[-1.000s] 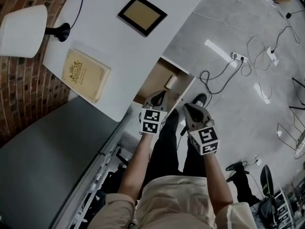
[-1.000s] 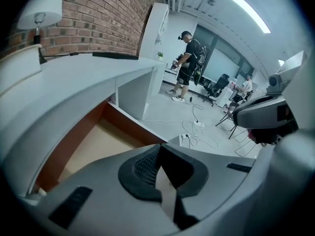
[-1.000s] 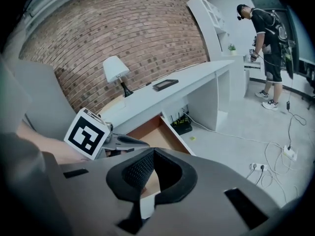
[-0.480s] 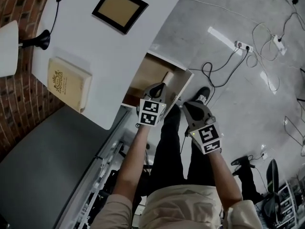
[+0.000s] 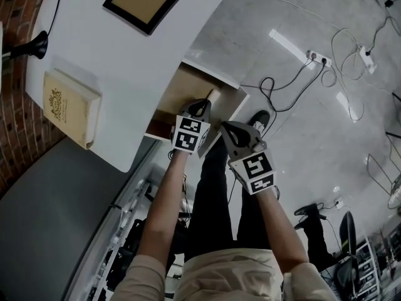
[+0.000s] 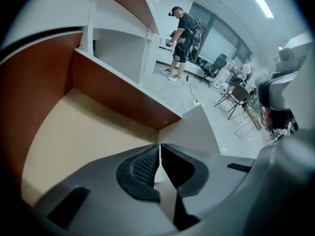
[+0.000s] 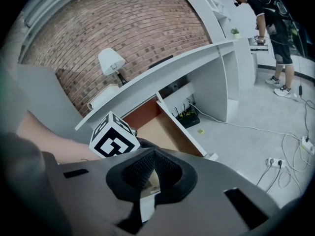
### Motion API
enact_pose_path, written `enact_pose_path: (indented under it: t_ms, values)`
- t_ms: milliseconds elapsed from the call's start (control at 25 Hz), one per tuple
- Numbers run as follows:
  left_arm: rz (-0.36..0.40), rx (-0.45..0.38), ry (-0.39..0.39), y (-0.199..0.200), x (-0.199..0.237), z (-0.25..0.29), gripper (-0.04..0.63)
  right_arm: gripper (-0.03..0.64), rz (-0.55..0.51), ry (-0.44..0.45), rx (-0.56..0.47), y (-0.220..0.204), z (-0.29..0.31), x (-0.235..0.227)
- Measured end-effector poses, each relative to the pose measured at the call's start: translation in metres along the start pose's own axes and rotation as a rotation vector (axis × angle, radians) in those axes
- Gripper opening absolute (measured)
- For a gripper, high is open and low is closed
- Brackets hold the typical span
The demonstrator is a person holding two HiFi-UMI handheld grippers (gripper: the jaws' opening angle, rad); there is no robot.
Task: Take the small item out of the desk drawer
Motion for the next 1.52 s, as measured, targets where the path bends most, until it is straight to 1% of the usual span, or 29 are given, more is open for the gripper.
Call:
enact_pose_path:
  t_ms: [120,200,320,560,720,840,920,1120,1320,1520]
  values:
    - [0.015,0.026,-0.004,-0.005,0.002,0.010,0.028,0.023,0.015,0.012,0.000,-0.004,0.007,-0.002]
    - [0.010,0.033,-0.009,-0.009,0.002,0.016,0.044,0.023,0.014,0.016,0.004,-0.007,0.009,-0.004]
    - [-0.004,0.041,-0.009,-0.017,0.004,0.021,0.049,0.025,0.011,0.022,0.021,-0.013,0.012,-0.008]
    - [-0.016,0.071,-0.027,-0.026,0.005,0.041,0.103,0.023,0.000,0.003,0.049,-0.017,0.006,-0.025]
    - [0.016,0.109,-0.053,-0.030,0.008,0.048,0.129,0.023,0.001,-0.006,0.061,-0.018,0.008,-0.034]
    - [0.016,0.122,-0.070,-0.031,0.008,0.055,0.150,0.024,0.002,-0.001,0.059,-0.017,0.010,-0.039]
    - [0.012,0.134,-0.078,-0.030,0.008,0.058,0.155,0.023,0.003,0.004,0.058,-0.015,0.011,-0.039]
    - [0.014,0.158,-0.128,-0.027,0.004,0.067,0.158,0.023,0.020,0.001,0.053,-0.012,0.014,-0.038]
    - [0.031,0.173,-0.133,-0.028,0.002,0.071,0.160,0.023,-0.008,-0.001,0.084,-0.011,0.021,-0.038]
    - [-0.002,0.180,-0.132,-0.033,0.003,0.076,0.153,0.023,0.001,-0.002,0.093,-0.011,0.020,-0.041]
Point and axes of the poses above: the fingertips, and each gripper's own axes: z forward along the fingers, x to its left, y out of its top, the point moved 10 cm from there along -z, backward along the fingers, and after that the axes turned 14 degrees about z, right-handed, at the moved point
